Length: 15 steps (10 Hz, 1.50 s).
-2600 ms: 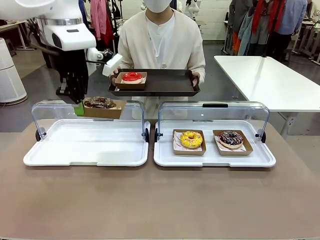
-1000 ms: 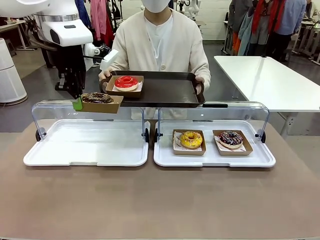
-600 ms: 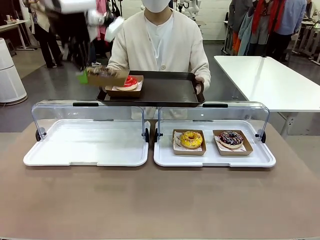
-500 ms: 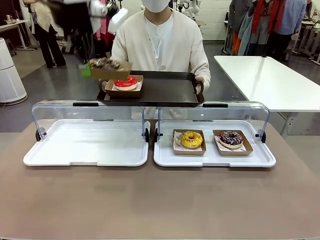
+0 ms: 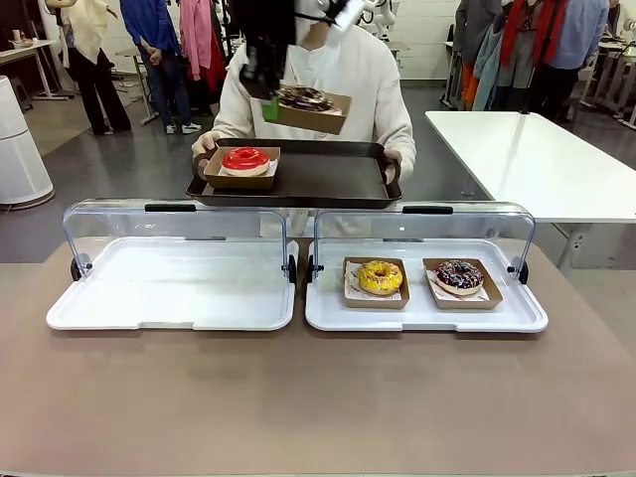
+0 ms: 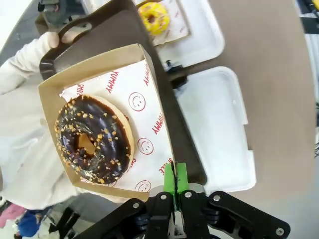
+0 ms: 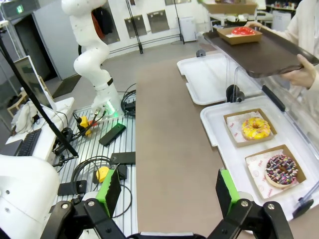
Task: Provide the desired donut to the person.
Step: Place the picked Paper togo box onto the Handle tray extended by the person.
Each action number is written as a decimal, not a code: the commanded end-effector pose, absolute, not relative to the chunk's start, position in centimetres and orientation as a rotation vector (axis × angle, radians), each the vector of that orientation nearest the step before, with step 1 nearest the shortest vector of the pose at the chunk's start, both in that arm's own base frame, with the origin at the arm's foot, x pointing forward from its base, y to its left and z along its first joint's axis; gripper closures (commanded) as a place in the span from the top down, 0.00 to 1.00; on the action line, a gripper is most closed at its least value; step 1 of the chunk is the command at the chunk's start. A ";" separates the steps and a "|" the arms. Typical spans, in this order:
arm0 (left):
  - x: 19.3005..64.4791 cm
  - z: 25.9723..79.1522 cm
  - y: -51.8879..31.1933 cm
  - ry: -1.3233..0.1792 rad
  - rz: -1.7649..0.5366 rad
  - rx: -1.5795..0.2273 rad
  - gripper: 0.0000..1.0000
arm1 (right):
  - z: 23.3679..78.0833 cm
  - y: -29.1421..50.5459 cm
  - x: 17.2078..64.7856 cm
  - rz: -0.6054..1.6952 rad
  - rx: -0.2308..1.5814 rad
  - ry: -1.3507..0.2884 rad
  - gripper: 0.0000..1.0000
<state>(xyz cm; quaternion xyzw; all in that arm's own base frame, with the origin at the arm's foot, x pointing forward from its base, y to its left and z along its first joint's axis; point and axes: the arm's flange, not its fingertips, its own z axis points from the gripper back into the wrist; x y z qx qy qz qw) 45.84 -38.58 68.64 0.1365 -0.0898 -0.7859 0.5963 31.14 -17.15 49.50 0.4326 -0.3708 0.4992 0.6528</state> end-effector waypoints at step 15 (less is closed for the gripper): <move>57.7 57.8 -41.0 -0.148 -1.657 0.105 0.01 | 49.5 -17.2 31.2 1.137 0.990 -0.854 1.00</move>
